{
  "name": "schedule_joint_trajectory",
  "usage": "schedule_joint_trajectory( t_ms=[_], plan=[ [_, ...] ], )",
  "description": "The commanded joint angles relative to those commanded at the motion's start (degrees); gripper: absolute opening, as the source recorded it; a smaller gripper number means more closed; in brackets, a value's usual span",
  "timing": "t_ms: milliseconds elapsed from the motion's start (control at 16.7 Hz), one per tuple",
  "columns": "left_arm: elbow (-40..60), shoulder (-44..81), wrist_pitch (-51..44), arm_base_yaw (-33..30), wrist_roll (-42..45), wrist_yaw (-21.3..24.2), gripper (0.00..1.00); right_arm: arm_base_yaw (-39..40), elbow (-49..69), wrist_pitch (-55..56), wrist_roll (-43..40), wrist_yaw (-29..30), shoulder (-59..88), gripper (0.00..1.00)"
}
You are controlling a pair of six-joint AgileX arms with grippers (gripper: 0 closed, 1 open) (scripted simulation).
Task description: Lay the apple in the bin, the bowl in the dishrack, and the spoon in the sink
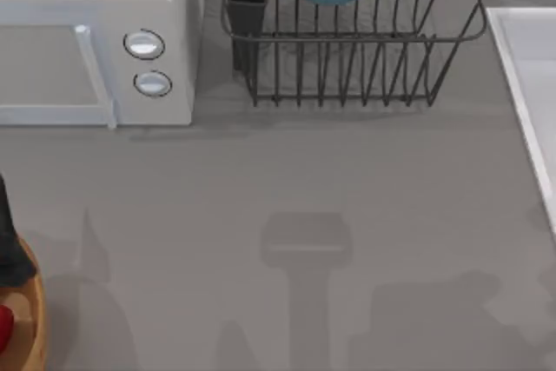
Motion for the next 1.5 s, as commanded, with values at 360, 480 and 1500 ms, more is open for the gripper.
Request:
schedule_joint_trajectory(
  t_ms=[360,480,1500],
  plan=[
    [0.0,0.0,0.0,0.0,0.0,0.0,1.00,0.2,-0.1,0.1,0.0,0.0,0.1,1.00],
    [0.0,0.0,0.0,0.0,0.0,0.0,1.00,0.2,-1.4,2.2,0.1,0.0,1.1,1.00],
    [0.0,0.0,0.0,0.0,0.0,0.0,1.00,0.3,-14.5,27.4,0.4,0.0,13.1,0.77]
  ],
)
